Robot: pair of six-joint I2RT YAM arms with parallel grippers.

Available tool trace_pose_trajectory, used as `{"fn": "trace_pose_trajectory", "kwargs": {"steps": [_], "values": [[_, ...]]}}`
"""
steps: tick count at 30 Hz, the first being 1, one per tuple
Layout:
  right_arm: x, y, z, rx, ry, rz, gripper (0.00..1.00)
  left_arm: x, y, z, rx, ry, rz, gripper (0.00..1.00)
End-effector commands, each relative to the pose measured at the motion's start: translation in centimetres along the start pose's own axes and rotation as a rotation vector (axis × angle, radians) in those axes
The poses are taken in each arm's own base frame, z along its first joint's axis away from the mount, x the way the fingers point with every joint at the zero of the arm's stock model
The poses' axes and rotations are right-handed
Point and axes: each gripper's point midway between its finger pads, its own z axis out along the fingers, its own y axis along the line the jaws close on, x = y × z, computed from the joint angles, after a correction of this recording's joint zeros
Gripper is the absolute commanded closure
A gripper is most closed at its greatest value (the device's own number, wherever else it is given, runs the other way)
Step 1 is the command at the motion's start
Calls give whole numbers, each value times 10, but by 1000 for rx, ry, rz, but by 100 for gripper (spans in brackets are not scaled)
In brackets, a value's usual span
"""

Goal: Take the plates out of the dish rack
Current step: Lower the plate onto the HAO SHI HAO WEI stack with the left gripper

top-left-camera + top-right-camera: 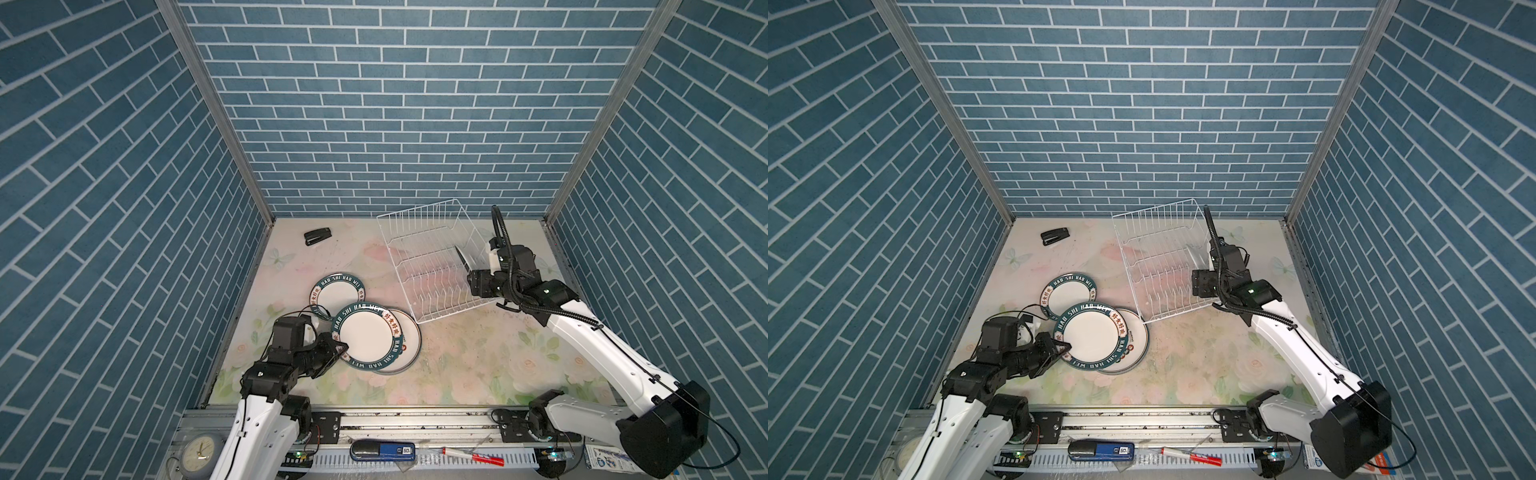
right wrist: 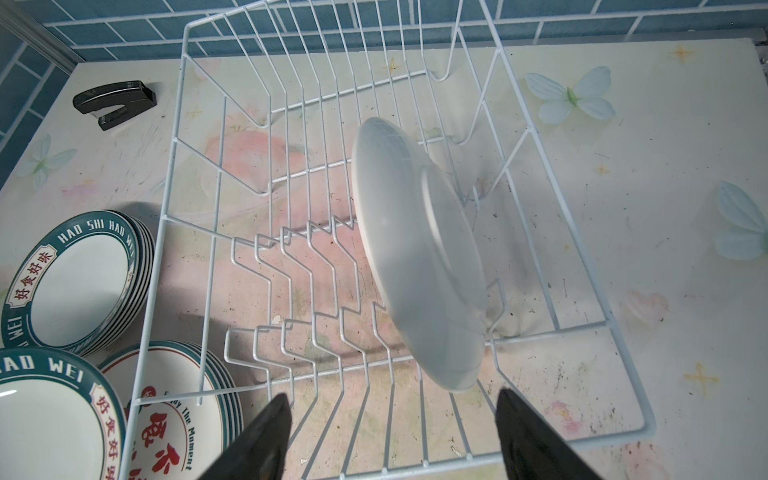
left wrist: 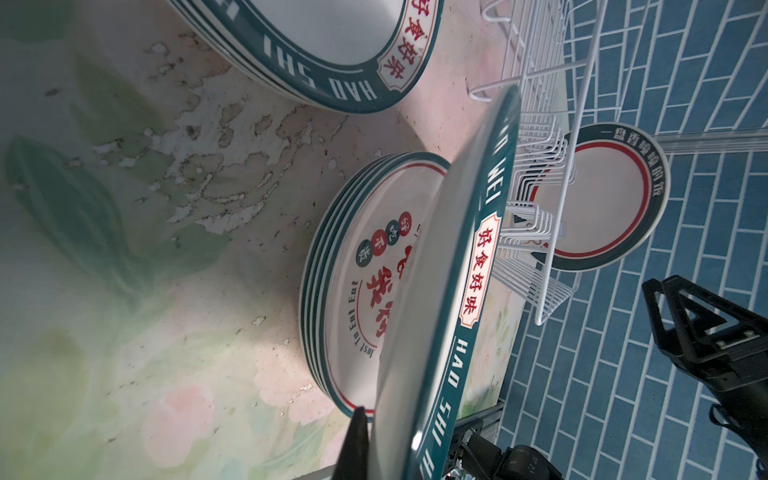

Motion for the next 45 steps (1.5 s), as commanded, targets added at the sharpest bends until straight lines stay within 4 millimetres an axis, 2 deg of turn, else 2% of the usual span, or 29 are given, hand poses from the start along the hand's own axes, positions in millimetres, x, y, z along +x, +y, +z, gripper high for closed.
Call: {"fn": "trace_pose_trajectory", "kwargs": {"steps": [1,14,25,38,45], "values": [[4,-7,-2,25,-15,-26,22,-8,-16,4,49,-28,50,100],[6,-8,1,26,-10,-31,22,-3,-17,27,60,-2,71,100],[7,-8,3,21,-6,-33,22,-1,-16,33,47,-8,89,100],[9,-8,3,16,1,-32,22,3,-15,50,-1,39,94,100],[9,-8,2,16,2,-33,22,6,-7,55,-48,57,81,90]]}}
